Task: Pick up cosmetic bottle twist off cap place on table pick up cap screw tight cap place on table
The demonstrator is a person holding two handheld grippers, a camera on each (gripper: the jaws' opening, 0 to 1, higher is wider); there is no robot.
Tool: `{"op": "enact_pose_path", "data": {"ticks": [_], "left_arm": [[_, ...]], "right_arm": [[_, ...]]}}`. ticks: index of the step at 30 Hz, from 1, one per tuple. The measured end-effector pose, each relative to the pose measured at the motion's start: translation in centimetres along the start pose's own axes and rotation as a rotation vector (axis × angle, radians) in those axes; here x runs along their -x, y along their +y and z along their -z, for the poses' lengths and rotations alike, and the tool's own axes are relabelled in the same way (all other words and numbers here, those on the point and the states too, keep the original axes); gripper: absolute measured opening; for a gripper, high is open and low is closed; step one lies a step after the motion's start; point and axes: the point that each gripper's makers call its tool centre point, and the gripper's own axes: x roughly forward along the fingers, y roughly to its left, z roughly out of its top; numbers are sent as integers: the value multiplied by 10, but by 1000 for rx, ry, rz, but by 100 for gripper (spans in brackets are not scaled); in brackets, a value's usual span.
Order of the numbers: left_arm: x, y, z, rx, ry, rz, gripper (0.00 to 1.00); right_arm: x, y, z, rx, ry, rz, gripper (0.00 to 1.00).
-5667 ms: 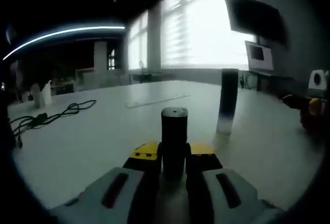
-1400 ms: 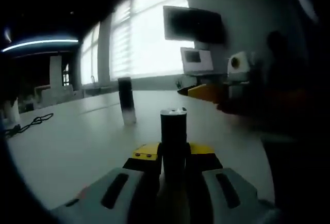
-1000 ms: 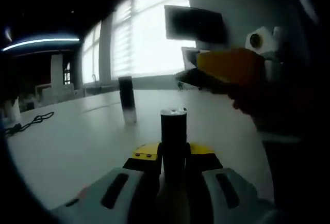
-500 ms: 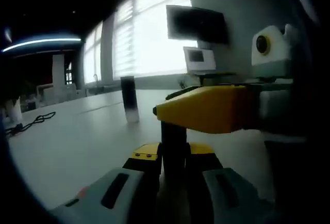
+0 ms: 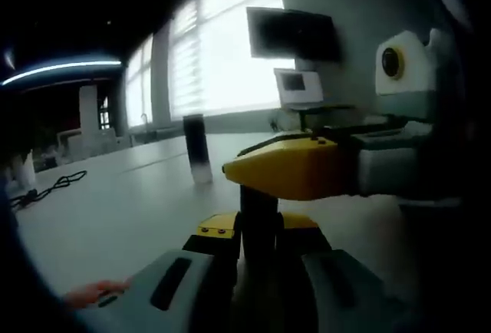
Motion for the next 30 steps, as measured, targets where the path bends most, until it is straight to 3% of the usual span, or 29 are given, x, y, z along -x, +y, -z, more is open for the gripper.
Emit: {"op": "enact_pose_path", "data": {"ticks": [2,5,7,8,11,18,30], "left_arm": [[0,0,0,2,-1,-1,8],[-3,0,0,-59,-11,-10,8],[-3,-5,2,58,3,32,8],[-4,-3,1,68,6,30,8],[-6,-1,0,1,-6,34,8],[-9,4,1,-41,-4,26,8],[-11,7,1,29,-4,28,8]], "right_arm": [[0,0,0,14,-1,-1,10],[-1,-2,-1,20,2,-3,10],[-1,-4,-1,16,4,-7,10],[-1,-4,0,17,4,-11,10],[-2,-6,-1,8,6,-14,10],[-6,-8,0,-5,15,-26,10],[-10,-9,2,-17,14,-79,10]]}}
